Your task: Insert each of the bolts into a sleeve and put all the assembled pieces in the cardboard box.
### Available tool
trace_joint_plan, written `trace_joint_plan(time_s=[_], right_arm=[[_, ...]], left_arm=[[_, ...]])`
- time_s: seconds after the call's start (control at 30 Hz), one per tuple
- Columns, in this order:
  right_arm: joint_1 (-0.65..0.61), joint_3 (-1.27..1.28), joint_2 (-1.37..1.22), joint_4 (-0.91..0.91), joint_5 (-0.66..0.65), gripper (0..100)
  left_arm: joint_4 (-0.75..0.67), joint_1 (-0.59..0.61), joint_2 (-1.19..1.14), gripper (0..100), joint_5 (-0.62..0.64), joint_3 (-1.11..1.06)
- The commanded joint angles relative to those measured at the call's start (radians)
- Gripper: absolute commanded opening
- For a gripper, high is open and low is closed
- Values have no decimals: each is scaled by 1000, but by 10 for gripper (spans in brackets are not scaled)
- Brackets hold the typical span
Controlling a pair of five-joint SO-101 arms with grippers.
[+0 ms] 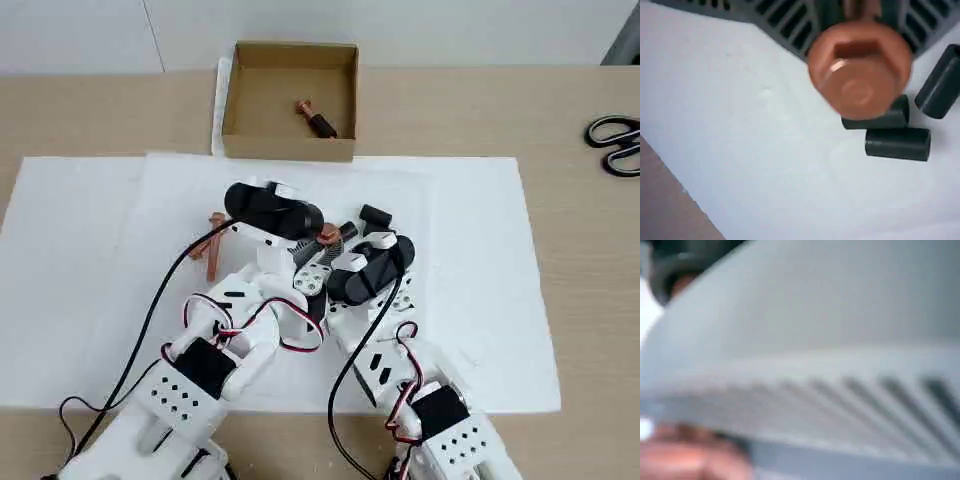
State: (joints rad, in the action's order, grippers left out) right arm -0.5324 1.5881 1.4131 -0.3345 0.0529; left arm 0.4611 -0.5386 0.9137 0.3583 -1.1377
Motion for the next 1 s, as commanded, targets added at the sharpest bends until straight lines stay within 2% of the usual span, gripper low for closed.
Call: trace_joint_plan(time_s=[0.0,0.17,0.37,0.77,0.97], right_arm=[[10,-17,19,7,-3,3],[10,-17,19,5,-3,3],[10,-17,19,5,-3,3],[12,-17,19,4,-3,3],[12,-17,19,4,-3,3]], left_arm=[[14,0,11,6,-11,5],[14,0,11,14,-9,4],[44,-8,12,141,-6,5],[60,-2,54,145,-6,12],[172,54,121,145,-6,41]])
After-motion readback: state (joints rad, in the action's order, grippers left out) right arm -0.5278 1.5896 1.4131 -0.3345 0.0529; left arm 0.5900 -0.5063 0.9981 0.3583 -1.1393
